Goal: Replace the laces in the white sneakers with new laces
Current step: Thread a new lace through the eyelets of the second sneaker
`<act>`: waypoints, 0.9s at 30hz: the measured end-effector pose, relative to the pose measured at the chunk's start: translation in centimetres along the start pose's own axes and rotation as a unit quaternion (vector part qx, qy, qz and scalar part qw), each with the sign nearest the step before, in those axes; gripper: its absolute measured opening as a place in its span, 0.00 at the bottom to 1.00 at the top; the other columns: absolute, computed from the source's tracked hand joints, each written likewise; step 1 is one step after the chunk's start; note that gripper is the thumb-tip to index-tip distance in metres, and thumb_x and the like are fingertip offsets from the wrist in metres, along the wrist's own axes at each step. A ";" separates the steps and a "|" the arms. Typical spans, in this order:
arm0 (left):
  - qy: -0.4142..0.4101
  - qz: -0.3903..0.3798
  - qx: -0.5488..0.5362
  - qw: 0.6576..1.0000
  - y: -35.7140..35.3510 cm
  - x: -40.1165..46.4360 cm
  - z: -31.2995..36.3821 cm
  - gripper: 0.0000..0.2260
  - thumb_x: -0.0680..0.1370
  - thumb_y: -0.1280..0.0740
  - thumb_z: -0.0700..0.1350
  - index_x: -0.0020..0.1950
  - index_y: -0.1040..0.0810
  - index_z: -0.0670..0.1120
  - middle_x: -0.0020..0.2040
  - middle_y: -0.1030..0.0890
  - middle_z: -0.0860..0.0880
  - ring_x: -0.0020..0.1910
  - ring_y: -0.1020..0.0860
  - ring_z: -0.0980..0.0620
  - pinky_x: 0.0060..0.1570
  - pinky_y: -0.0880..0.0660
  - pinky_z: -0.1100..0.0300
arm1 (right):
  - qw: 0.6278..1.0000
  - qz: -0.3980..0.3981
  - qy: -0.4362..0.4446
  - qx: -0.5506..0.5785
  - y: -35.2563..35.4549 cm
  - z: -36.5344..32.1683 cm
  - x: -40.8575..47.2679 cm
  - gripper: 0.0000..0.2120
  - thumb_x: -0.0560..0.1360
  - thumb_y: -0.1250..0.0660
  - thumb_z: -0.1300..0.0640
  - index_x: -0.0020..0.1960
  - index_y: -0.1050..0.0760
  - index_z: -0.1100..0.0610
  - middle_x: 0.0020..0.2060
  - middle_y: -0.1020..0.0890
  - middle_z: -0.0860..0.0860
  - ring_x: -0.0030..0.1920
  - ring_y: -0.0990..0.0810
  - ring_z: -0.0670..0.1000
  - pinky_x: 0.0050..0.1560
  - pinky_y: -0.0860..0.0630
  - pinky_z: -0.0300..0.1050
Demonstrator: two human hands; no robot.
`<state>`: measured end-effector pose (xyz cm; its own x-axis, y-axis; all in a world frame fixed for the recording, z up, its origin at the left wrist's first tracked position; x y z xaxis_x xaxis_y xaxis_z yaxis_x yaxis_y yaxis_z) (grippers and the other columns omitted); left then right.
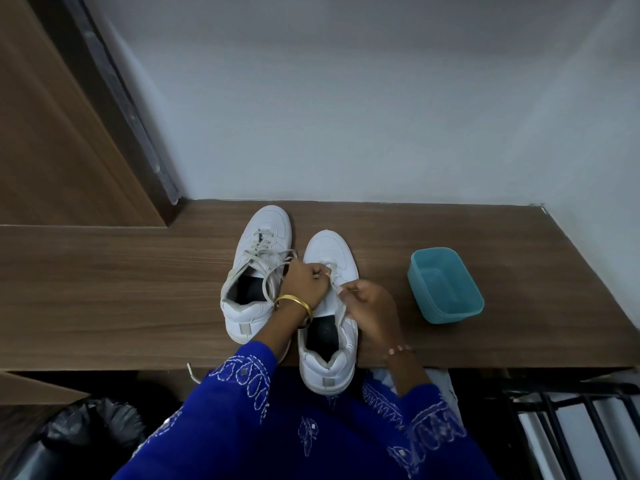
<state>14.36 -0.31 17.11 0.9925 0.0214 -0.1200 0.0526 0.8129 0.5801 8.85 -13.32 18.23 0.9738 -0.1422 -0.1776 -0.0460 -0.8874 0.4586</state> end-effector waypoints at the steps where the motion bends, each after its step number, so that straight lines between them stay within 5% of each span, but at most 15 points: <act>1: -0.009 0.003 0.018 1.000 0.0 -0.3 0.0 0.12 0.76 0.37 0.41 0.41 0.20 0.34 0.43 0.23 0.36 0.46 0.27 0.45 0.49 0.30 0.57 | 0.994 -0.026 -0.052 0.095 0.3 0.2 0.3 0.05 0.76 0.36 0.57 0.45 0.23 0.56 0.38 0.18 0.52 0.39 0.20 0.51 0.40 0.21 0.43; 3: -0.020 0.006 0.033 0.999 0.0 -0.9 0.2 0.11 0.78 0.39 0.42 0.49 0.20 0.37 0.53 0.28 0.37 0.54 0.29 0.45 0.53 0.34 0.60 | 0.981 -0.049 -0.096 0.163 0.6 0.4 1.1 0.05 0.78 0.39 0.60 0.49 0.25 0.59 0.37 0.19 0.52 0.35 0.21 0.50 0.33 0.21 0.39; 7: -0.028 0.001 0.025 0.999 0.2 -1.3 0.6 0.11 0.79 0.41 0.42 0.52 0.20 0.39 0.53 0.31 0.39 0.56 0.30 0.44 0.53 0.36 0.62 | 1.000 -0.009 -0.009 -0.008 -0.2 -0.7 2.5 0.09 0.76 0.37 0.62 0.55 0.23 0.62 0.36 0.22 0.48 0.38 0.23 0.49 0.41 0.23 0.45; 10: -0.042 -0.008 0.028 0.999 0.4 -1.7 0.7 0.11 0.79 0.40 0.43 0.53 0.21 0.39 0.52 0.31 0.39 0.54 0.29 0.45 0.52 0.37 0.64 | 0.996 0.049 0.028 -0.075 -0.9 -1.4 2.7 0.06 0.74 0.36 0.62 0.50 0.22 0.60 0.39 0.24 0.47 0.40 0.26 0.46 0.32 0.34 0.30; 13: -0.100 -0.003 0.050 0.994 0.9 -2.7 0.3 0.15 0.76 0.37 0.46 0.60 0.24 0.42 0.54 0.30 0.41 0.52 0.27 0.46 0.52 0.35 0.64 | 0.994 0.077 0.009 -0.075 -1.0 -0.7 3.2 0.06 0.74 0.38 0.65 0.47 0.24 0.59 0.36 0.24 0.48 0.35 0.27 0.45 0.28 0.35 0.27; 17: -0.203 0.073 0.145 0.966 1.4 -4.1 -0.4 0.20 0.69 0.36 0.54 0.54 0.21 0.44 0.46 0.26 0.44 0.45 0.26 0.47 0.45 0.29 0.58 | 0.967 0.128 -0.075 0.205 0.3 0.3 3.2 0.07 0.77 0.46 0.67 0.46 0.32 0.58 0.37 0.21 0.58 0.24 0.24 0.48 0.22 0.28 0.36; 21: -0.288 0.103 0.234 0.923 1.3 -5.2 0.9 0.15 0.69 0.40 0.52 0.46 0.21 0.44 0.39 0.24 0.46 0.34 0.23 0.47 0.32 0.28 0.60 | 0.835 0.121 -0.082 0.531 4.3 0.1 3.3 0.07 0.80 0.49 0.64 0.50 0.33 0.59 0.46 0.19 0.57 0.44 0.19 0.54 0.44 0.21 0.48; 23: -0.291 0.095 0.241 0.921 1.4 -5.6 1.0 0.13 0.70 0.41 0.51 0.43 0.22 0.45 0.36 0.23 0.47 0.29 0.23 0.49 0.25 0.31 0.64 | 0.766 0.076 -0.049 0.636 6.7 -1.0 3.6 0.11 0.81 0.51 0.61 0.49 0.30 0.61 0.42 0.16 0.56 0.45 0.17 0.53 0.48 0.21 0.50; 25: -0.279 0.080 0.226 0.930 1.5 -5.7 0.7 0.13 0.71 0.41 0.54 0.39 0.25 0.46 0.33 0.23 0.49 0.26 0.24 0.50 0.21 0.34 0.66 | 0.762 0.086 -0.027 0.641 8.4 -2.3 3.8 0.12 0.81 0.49 0.60 0.43 0.31 0.58 0.30 0.18 0.52 0.31 0.20 0.47 0.38 0.22 0.44; 27: -0.271 0.072 0.243 0.928 1.3 -5.7 0.4 0.15 0.69 0.41 0.57 0.36 0.26 0.46 0.31 0.24 0.50 0.26 0.24 0.51 0.21 0.35 0.66 | 0.826 0.112 -0.024 0.551 9.0 -3.3 3.6 0.10 0.80 0.46 0.60 0.41 0.33 0.56 0.25 0.26 0.49 0.22 0.31 0.44 0.26 0.31 0.37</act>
<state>8.82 0.38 18.86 0.8953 -0.2938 0.3350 -0.1734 0.4627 0.8694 12.71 -20.37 24.53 0.9047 -0.3506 -0.2419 -0.4244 -0.6928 -0.5830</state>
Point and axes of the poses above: each hand's wrist, its own x-axis towards the middle knuckle, its own y-axis out of the back of the hand, z = x × y, the point moved 4 cm from there along x, towards the middle knuckle
